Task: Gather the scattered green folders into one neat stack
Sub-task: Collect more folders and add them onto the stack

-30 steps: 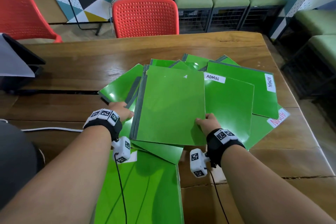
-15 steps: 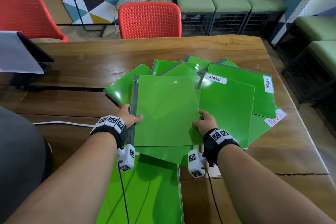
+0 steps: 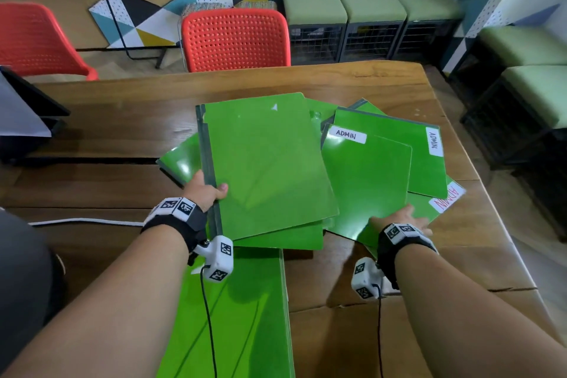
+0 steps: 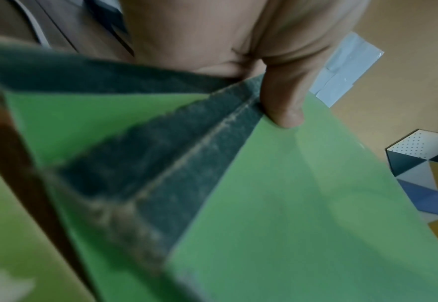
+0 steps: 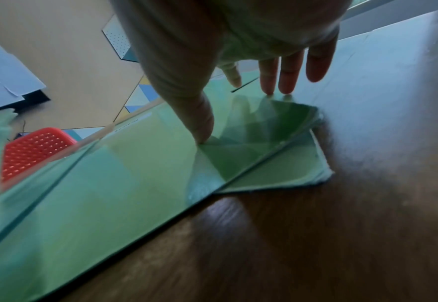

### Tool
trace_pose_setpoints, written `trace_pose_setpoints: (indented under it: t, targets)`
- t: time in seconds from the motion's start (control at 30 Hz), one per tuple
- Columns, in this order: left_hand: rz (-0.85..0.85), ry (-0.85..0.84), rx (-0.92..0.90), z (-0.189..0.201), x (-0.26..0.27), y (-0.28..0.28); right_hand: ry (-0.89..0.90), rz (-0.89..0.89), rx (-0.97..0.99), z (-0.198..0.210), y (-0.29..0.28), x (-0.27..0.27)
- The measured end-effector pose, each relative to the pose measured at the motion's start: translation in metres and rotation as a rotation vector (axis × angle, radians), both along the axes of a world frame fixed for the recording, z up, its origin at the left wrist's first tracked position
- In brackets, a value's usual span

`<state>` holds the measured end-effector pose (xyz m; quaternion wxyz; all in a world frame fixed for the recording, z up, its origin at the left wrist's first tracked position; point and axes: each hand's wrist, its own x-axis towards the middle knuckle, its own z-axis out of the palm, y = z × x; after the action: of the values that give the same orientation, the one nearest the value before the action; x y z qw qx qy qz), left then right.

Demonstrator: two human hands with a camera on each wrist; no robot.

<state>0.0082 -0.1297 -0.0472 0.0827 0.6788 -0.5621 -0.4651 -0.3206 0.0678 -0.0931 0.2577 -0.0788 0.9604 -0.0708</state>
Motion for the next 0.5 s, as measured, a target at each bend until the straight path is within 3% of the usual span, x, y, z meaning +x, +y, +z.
trace_pose_setpoints:
  t: [0.17,0.3,0.5]
  targets:
    - [-0.033,0.016,0.043,-0.020,-0.037,0.011,-0.046,-0.025,0.029,-0.003,-0.003,-0.013]
    - [-0.017,0.051,0.073,-0.033,-0.048,0.006,-0.064,-0.097,-0.067,-0.004,-0.006,-0.026]
    - [0.032,0.115,0.097,-0.044,-0.050,-0.007,-0.087,-0.262,-0.493,-0.005,-0.015,-0.043]
